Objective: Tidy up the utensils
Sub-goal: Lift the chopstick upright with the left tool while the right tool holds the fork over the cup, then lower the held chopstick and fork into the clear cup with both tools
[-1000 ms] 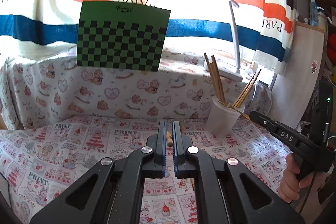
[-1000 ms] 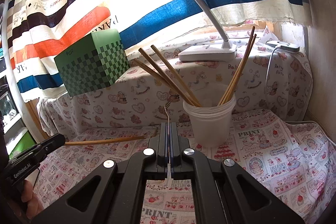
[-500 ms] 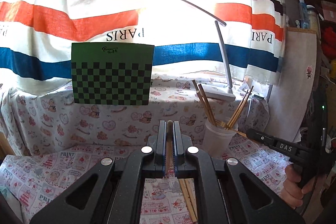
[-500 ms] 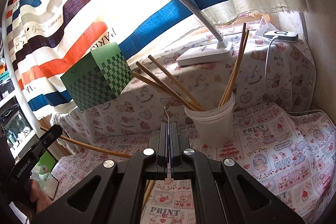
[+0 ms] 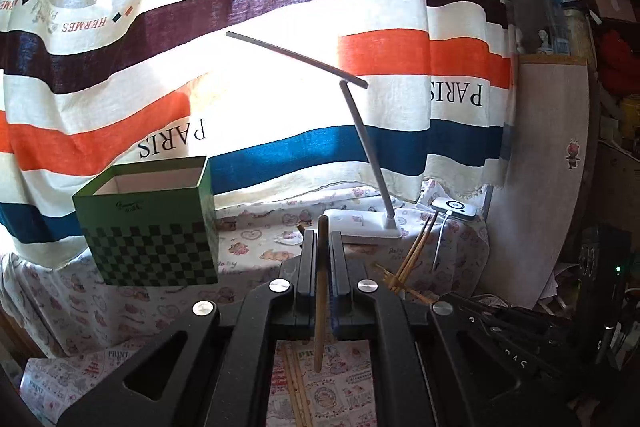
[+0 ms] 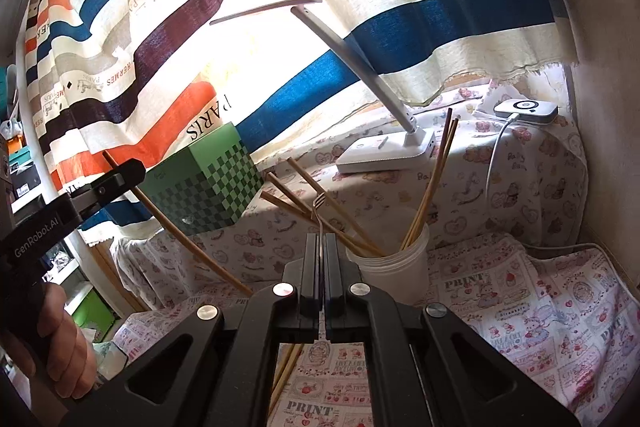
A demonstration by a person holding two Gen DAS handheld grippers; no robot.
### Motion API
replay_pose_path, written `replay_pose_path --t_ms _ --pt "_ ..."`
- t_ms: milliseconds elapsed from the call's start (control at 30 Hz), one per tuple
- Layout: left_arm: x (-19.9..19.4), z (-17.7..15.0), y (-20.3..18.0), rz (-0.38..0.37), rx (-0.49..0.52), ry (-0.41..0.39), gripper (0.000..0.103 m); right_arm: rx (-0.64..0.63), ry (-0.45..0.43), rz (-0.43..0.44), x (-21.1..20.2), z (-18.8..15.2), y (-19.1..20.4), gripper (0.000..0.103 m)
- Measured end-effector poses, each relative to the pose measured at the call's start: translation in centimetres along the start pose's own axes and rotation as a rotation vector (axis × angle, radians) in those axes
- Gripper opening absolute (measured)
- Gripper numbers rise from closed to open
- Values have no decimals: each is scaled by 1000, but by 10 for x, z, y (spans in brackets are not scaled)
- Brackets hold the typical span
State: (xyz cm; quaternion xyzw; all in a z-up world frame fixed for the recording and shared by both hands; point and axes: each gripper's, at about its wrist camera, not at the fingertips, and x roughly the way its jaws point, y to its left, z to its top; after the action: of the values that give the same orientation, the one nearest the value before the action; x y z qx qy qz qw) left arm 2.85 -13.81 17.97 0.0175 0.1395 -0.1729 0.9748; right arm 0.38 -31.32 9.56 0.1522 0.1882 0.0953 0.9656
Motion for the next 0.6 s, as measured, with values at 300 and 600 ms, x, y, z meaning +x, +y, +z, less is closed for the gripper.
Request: replay_pose_path --t_ms 300,600 --pt "29 27 -50 5 48 -45 4 -6 84 -135 20 53 -16 2" --pt "72 40 -32 -26 -99 -92 4 42 334 -130 77 30 -43 2"
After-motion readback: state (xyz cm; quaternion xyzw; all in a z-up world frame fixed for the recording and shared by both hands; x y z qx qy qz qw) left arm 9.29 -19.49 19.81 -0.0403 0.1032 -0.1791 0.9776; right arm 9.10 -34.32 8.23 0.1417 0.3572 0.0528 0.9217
